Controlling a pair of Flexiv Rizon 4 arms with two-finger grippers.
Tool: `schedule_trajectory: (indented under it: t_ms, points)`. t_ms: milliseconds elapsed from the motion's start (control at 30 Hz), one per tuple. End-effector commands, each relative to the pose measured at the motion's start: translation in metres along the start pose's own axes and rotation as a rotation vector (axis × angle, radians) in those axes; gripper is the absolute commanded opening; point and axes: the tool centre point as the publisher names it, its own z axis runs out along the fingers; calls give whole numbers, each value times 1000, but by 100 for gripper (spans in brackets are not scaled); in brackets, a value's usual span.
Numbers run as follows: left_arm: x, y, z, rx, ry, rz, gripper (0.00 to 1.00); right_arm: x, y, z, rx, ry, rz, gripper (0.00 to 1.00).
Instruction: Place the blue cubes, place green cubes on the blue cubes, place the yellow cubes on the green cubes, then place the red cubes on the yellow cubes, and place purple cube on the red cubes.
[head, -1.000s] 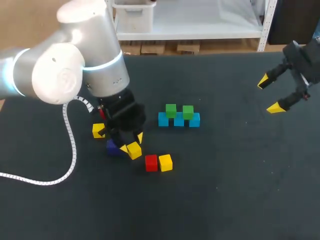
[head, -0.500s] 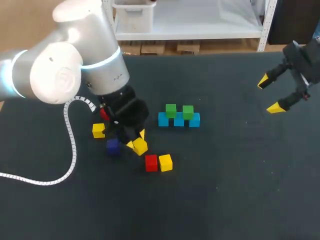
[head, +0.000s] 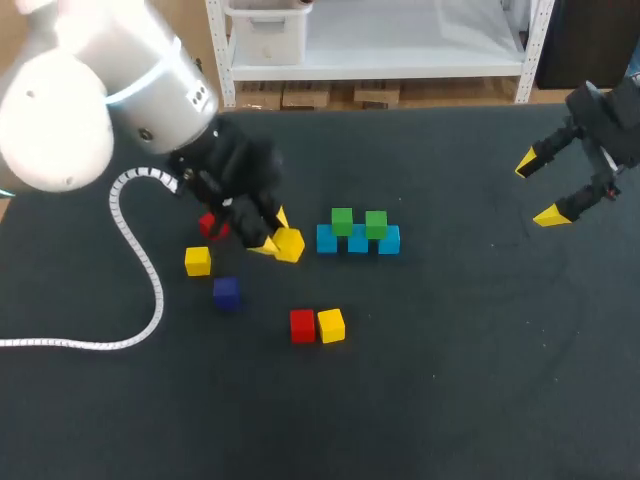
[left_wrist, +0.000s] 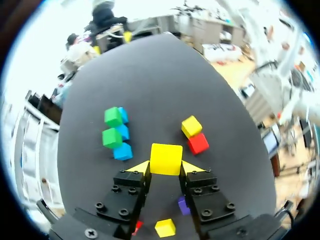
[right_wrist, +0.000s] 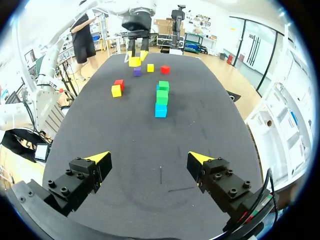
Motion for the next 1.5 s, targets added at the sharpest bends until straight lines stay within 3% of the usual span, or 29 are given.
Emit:
schedule_trajectory:
  t_ms: [33,267,300,667,1200,1500]
  points:
    - [-5,-2,-2,-112,-35,-108,0,0,-1,0,-1,-2,-1,100]
    - [-21,16,-2,-132,-45,-199,0,0,-1,0,-1,-2,-1,100]
    - [-24,19,-1,-137,-14,-200,0,0,-1,0,-1,-2,-1,100]
    - [-58,40,12,-85,41,-118,0,0,-1,0,-1,-2,-1,100]
    - [-72,75,34,-42,220,-153,0,0,-1,0,-1,-2,-1,100]
    - [-63,89,47,-61,276,-245,0,0,-1,0,-1,-2,-1,100]
